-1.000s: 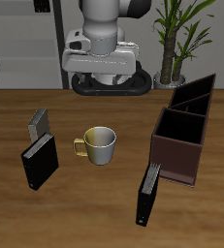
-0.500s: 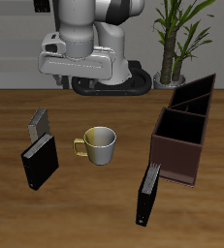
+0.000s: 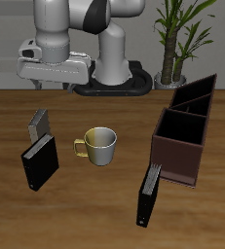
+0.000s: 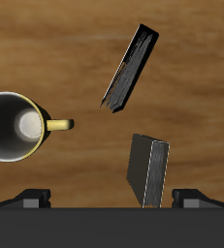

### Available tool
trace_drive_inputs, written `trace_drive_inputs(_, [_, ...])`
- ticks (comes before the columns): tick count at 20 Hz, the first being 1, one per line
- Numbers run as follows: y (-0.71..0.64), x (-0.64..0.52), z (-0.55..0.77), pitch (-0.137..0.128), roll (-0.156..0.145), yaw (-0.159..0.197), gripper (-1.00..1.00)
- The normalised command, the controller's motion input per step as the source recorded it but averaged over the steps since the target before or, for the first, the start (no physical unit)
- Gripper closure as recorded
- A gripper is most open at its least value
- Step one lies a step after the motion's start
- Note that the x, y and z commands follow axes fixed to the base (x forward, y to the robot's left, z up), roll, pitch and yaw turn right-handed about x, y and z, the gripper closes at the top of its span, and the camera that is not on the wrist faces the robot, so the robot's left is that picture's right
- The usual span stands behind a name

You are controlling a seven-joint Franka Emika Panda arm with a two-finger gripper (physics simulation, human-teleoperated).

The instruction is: Place the yellow book into the left desk caddy's front compartment and place the white-yellow mug into the left desk caddy's right compartment

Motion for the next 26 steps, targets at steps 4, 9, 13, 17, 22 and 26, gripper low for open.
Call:
trace_drive_inputs(4, [-0.41,-0.18,-0.11,-0.036,-0.024,0.001,-1.0])
trace_drive_inputs(9, [-0.2,-0.16,-0.22,0.007,0.039,0.013,-1.0])
trace_drive_inputs(13, [-0.17,-0.07,-0.19,-0.013,0.002,0.01,-1.0])
trace_drive_inputs(17, [-0.14,0.04,-0.27,-0.013,-0.03,-0.028,-1.0])
trace_drive_inputs(22, [0.0,0.04,-0.17,0.005,0.002,-0.006,-1.0])
trace_drive_inputs(26, [-0.04,0.01,-0.21,-0.008,0.012,0.007,-1.0])
